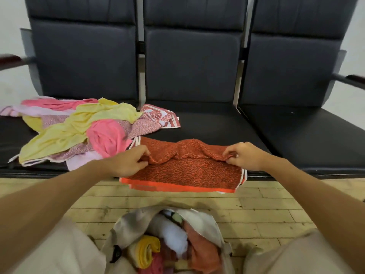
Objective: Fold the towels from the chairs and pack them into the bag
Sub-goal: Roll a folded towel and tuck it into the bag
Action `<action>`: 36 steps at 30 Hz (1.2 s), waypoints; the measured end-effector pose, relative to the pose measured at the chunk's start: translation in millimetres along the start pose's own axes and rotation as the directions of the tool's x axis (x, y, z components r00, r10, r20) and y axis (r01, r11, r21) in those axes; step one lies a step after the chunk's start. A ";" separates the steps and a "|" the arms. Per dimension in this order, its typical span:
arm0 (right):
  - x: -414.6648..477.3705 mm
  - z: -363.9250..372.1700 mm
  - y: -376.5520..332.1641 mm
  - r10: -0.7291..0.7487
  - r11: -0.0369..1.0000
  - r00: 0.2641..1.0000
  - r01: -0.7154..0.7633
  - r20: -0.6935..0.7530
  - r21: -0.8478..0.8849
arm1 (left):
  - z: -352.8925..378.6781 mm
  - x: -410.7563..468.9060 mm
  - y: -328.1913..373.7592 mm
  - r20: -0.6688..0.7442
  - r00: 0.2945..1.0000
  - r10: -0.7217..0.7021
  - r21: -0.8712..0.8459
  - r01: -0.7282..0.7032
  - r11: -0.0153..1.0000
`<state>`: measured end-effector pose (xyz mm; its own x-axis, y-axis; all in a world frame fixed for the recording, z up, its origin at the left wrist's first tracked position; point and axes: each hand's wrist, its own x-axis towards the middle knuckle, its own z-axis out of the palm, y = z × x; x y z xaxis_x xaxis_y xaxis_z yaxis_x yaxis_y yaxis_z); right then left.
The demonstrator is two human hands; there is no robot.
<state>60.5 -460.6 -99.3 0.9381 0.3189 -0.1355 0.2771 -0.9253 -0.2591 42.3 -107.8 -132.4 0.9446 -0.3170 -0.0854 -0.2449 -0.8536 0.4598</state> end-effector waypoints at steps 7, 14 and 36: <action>37.3 25.7 6.2 0.056 0.996 0.998 -0.057 -0.024 -0.063 | 8.5 27.4 -17.9 -0.045 0.997 0.064 -0.020 -0.064 0.998; 67.1 32.2 3.8 0.131 0.989 0.990 -0.128 -0.046 0.077 | 8.4 45.7 -19.5 -0.277 0.960 -0.026 -0.142 -0.014 0.990; -10.6 2.1 24.4 0.200 0.980 0.978 -0.200 0.067 -0.003 | -14.2 -13.6 0.8 -0.022 0.987 -0.158 -0.134 0.153 0.979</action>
<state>56.9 -486.2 -106.2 0.9584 0.1407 -0.2482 0.0845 -0.9709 -0.2240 32.4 -98.3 -118.3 0.9760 -0.1693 -0.1373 -0.0656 -0.8287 0.5558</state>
